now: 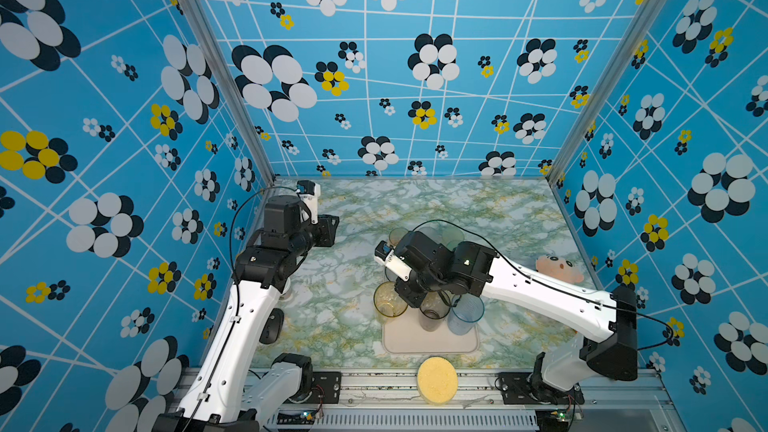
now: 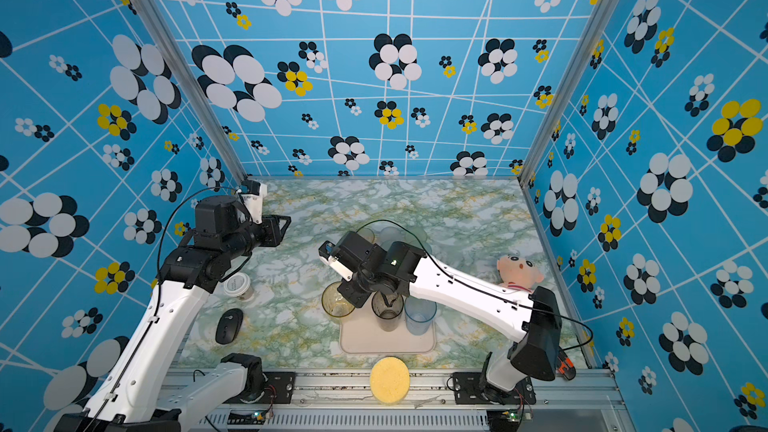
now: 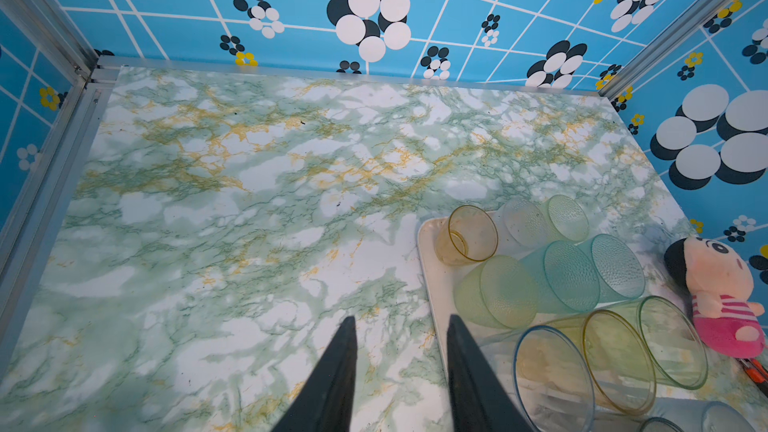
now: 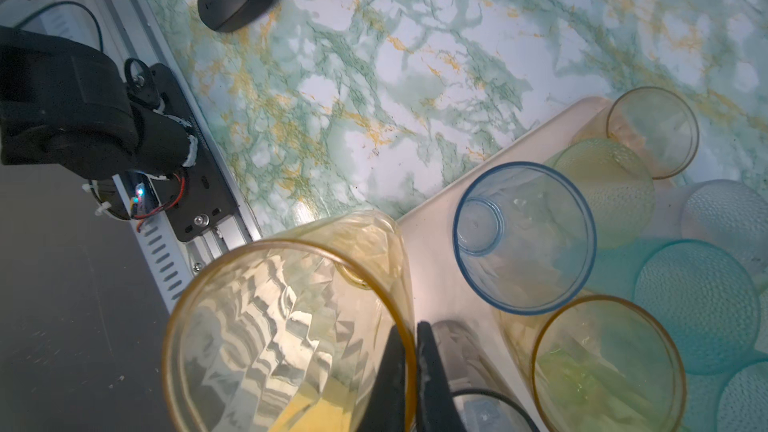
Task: Place the glasses into the tray
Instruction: 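Carry the amber cup with the right gripper toward the tray's near edge, then lower the amber cup onto the tray beside the blue cup, open right gripper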
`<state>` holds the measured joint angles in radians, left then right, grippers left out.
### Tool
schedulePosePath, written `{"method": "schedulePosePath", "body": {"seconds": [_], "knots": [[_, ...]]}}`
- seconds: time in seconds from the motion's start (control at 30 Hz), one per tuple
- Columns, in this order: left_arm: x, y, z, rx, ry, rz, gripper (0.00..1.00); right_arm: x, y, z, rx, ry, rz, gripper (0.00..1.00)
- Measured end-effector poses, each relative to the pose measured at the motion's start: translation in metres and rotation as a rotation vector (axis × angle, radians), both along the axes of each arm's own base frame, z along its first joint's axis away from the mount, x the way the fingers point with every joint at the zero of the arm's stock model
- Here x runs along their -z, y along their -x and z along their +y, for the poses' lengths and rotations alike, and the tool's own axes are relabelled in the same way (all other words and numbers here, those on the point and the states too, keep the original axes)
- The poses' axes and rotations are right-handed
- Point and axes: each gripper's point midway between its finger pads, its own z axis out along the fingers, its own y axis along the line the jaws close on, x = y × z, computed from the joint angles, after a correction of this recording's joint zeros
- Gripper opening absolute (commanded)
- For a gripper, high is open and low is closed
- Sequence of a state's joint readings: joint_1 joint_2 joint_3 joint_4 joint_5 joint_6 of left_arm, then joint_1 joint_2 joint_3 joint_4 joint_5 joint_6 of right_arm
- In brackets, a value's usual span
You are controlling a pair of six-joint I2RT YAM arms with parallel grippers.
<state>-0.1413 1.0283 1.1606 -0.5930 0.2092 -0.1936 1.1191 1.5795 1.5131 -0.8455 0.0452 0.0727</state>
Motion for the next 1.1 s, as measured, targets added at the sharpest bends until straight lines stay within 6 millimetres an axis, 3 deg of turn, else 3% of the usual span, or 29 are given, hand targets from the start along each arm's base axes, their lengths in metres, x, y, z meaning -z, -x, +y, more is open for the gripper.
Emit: {"method": "schedulePosePath", "body": {"seconds": [0.3,1.1], "knots": [[0.006,0.000,0.000,0.000,-0.003,0.025,0.38,0.020,0.001,-0.008,0.028,0.054,0.006,0.00],[0.007,-0.001,0.000,0.000,-0.003,0.027,0.38,0.044,-0.004,-0.008,0.041,0.114,0.015,0.01]]}}
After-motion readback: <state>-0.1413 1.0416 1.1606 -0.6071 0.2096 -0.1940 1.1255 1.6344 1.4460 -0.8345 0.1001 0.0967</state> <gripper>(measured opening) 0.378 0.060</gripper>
